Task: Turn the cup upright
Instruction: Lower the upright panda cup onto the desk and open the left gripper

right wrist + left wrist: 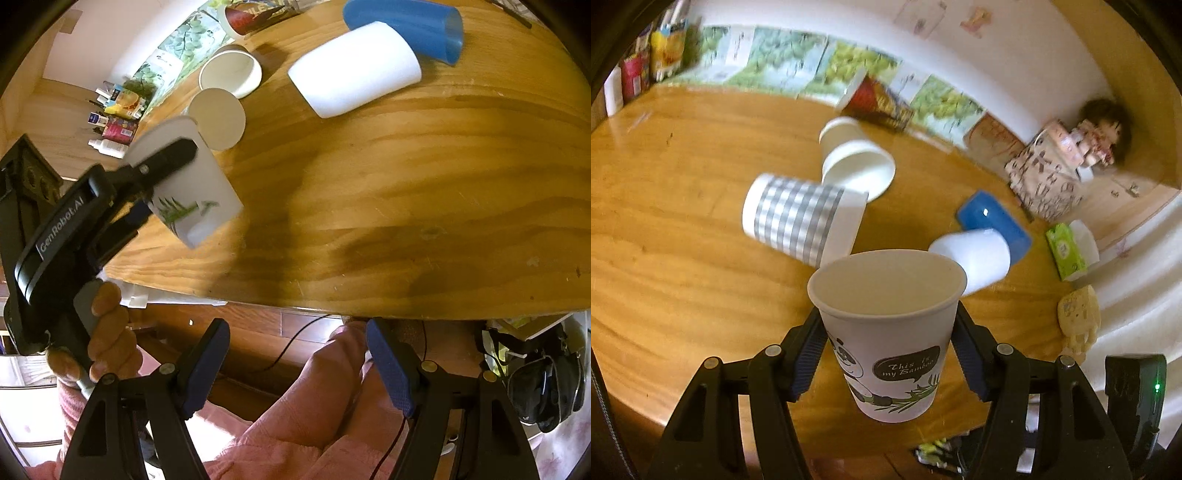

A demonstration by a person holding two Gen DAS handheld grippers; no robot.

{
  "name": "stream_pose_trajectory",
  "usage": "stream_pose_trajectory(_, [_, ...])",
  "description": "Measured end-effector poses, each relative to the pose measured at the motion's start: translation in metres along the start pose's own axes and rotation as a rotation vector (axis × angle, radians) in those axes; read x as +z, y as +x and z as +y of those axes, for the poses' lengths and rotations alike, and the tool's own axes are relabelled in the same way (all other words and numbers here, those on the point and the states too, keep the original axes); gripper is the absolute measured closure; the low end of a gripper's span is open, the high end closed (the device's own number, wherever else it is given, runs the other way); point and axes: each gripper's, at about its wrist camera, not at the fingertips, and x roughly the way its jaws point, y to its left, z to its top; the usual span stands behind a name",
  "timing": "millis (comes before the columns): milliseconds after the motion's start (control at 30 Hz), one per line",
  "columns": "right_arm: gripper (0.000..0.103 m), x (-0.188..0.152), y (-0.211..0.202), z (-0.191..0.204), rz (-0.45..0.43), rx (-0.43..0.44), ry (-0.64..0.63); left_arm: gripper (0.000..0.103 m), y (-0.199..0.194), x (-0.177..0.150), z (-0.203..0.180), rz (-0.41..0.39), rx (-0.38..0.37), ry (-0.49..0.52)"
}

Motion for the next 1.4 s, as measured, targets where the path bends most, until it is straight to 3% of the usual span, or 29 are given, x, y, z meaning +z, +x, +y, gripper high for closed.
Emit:
stream_pose_trajectory(300, [0.026,-0.005,0.001,-0.010,0.011,-0.018,0.026,0.035,-0.009,-0.008,-0.010,-0.187,0.086,0.088])
stream_pose_trajectory(700, [0.026,-0.011,0.005,-0.027,0.042,-0.048,0.048,0.035,-0.004,-0.025,-0.033,-0.352,0.181,0.261])
stream_pose_trajectory(967, [0.026,-0.010,0.007,-0.026,0.067,-0.075,0.022,0.035,0.000,-0.043,-0.034,-0.419,0.237,0.302])
stream_pose_trajectory(1400, [0.026,-0.011,0.010,-0.028,0.110,-0.072,0.021,0.034,0.012,-0.059,-0.027,-0.400,0.292,0.280])
